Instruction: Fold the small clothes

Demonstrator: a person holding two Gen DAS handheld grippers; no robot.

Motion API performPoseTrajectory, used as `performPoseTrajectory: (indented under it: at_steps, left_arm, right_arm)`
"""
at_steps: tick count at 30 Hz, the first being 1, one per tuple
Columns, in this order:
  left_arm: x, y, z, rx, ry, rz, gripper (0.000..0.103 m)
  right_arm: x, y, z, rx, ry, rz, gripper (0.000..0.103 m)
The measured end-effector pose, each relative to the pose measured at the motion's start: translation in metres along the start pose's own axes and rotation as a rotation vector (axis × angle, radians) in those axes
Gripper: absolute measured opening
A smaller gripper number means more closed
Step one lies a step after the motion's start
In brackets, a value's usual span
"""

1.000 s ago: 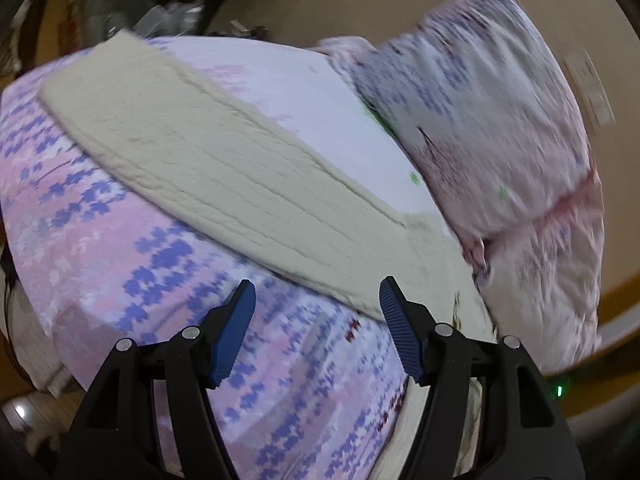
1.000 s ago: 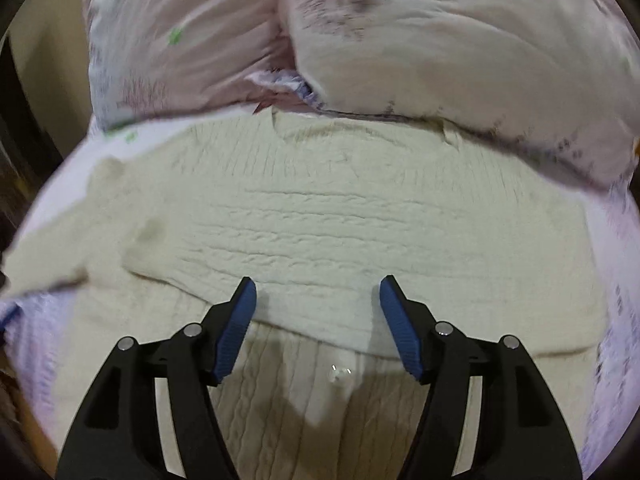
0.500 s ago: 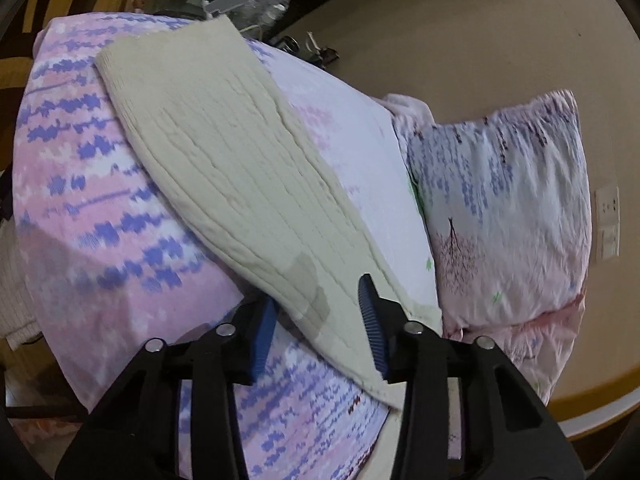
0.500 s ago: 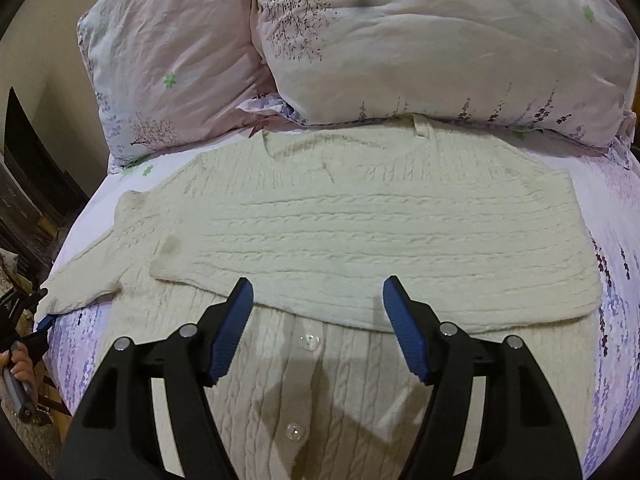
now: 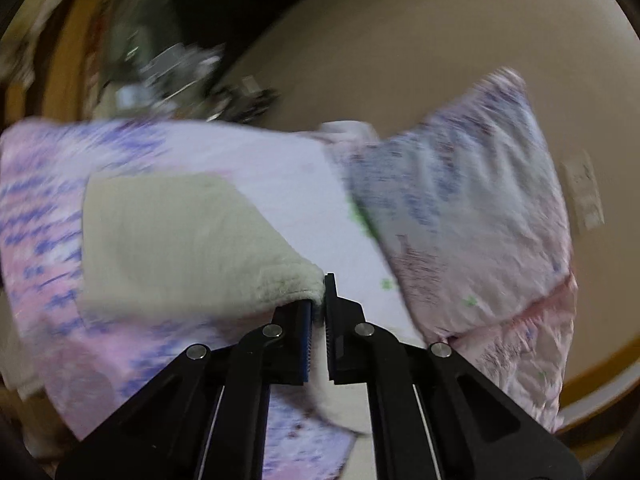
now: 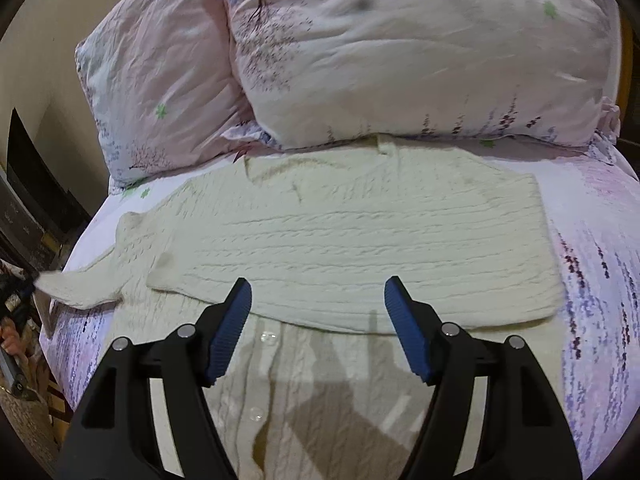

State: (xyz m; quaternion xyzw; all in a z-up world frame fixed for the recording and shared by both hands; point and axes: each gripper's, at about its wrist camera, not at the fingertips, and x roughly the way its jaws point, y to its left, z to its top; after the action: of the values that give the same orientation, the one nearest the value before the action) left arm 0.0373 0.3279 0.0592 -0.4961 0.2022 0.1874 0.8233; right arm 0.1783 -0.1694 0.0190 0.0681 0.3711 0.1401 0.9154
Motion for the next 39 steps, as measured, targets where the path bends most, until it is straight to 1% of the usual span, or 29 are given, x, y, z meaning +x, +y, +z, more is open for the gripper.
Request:
performPoseTrajectory:
  at_steps: [3,6,7,11,12,14,15,16,18,20,21,22,24,26,29,32,33,34,35,36,37,39]
  left_arm:
    - [0.004,-0.049,-0.011,0.114,0.005,-0.071,0.004]
    - [0.015,-0.095,-0.032,0.217,0.043,-0.141,0.004]
    - [0.022,-0.113,-0.044,0.253,0.068,-0.171,0.004]
    - [0.046,-0.164,-0.087,0.351,0.154,-0.251,0.004]
    - [0.049,-0.17,-0.096,0.365,0.169,-0.262,0.004]
    - [0.063,-0.191,-0.123,0.41,0.222,-0.292,0.004]
    - [0.066,-0.197,-0.134,0.424,0.237,-0.299,0.004]
    - [0.073,-0.207,-0.151,0.454,0.264,-0.309,0.004]
    - [0.081,-0.214,-0.173,0.489,0.296,-0.313,0.004]
    - [0.094,-0.223,-0.202,0.523,0.346,-0.314,0.004]
    - [0.098,-0.224,-0.211,0.533,0.368,-0.314,0.004]
    - [0.106,-0.227,-0.23,0.554,0.404,-0.311,0.004]
    - [0.114,-0.231,-0.252,0.585,0.454,-0.308,0.004]
    - [0.125,-0.233,-0.28,0.623,0.524,-0.304,0.004]
    - [0.137,-0.234,-0.308,0.655,0.622,-0.298,0.005]
    - [0.138,-0.232,-0.312,0.666,0.665,-0.302,0.006]
    - [0.135,-0.229,-0.307,0.659,0.674,-0.32,0.014]
    - [0.132,-0.227,-0.301,0.65,0.679,-0.332,0.026]
    - [0.126,-0.222,-0.292,0.638,0.677,-0.35,0.033]
    - [0.119,-0.215,-0.279,0.627,0.656,-0.365,0.045]
    - [0.112,-0.208,-0.267,0.619,0.624,-0.365,0.049]
    - [0.105,-0.195,-0.245,0.6,0.577,-0.349,0.049]
  right_arm:
    - [-0.006,-0.009,0.0,0.012,-0.017,-0.011,0.07]
    - [-0.012,-0.021,-0.002,0.035,-0.03,-0.024,0.07]
    - [-0.013,-0.024,-0.002,0.04,-0.031,-0.026,0.07]
    - [-0.018,-0.039,-0.005,0.069,-0.037,-0.045,0.07]
    - [-0.019,-0.042,-0.005,0.074,-0.038,-0.048,0.07]
    - [-0.021,-0.049,-0.007,0.083,-0.039,-0.055,0.07]
    - [-0.022,-0.052,-0.008,0.088,-0.041,-0.059,0.07]
    - [-0.023,-0.054,-0.009,0.091,-0.042,-0.061,0.07]
    - [-0.025,-0.06,-0.011,0.102,-0.043,-0.068,0.07]
    - [-0.026,-0.066,-0.012,0.109,-0.044,-0.076,0.07]
    - [-0.026,-0.068,-0.013,0.112,-0.043,-0.08,0.07]
    - [-0.027,-0.071,-0.013,0.116,-0.044,-0.083,0.07]
    - [-0.028,-0.074,-0.013,0.12,-0.045,-0.088,0.07]
    - [-0.03,-0.078,-0.012,0.118,-0.051,-0.104,0.07]
    - [-0.034,-0.08,-0.01,0.108,-0.058,-0.123,0.07]
    - [-0.04,-0.079,-0.005,0.09,-0.074,-0.126,0.07]
    - [-0.042,-0.077,-0.003,0.079,-0.082,-0.125,0.07]
    - [-0.043,-0.075,-0.002,0.07,-0.087,-0.123,0.07]
    - [-0.045,-0.07,0.001,0.053,-0.093,-0.113,0.07]
    - [-0.047,-0.065,0.004,0.034,-0.099,-0.099,0.07]
    - [-0.047,-0.059,0.006,0.009,-0.104,-0.084,0.07]
    - [-0.047,-0.037,0.01,-0.08,-0.117,-0.046,0.07]
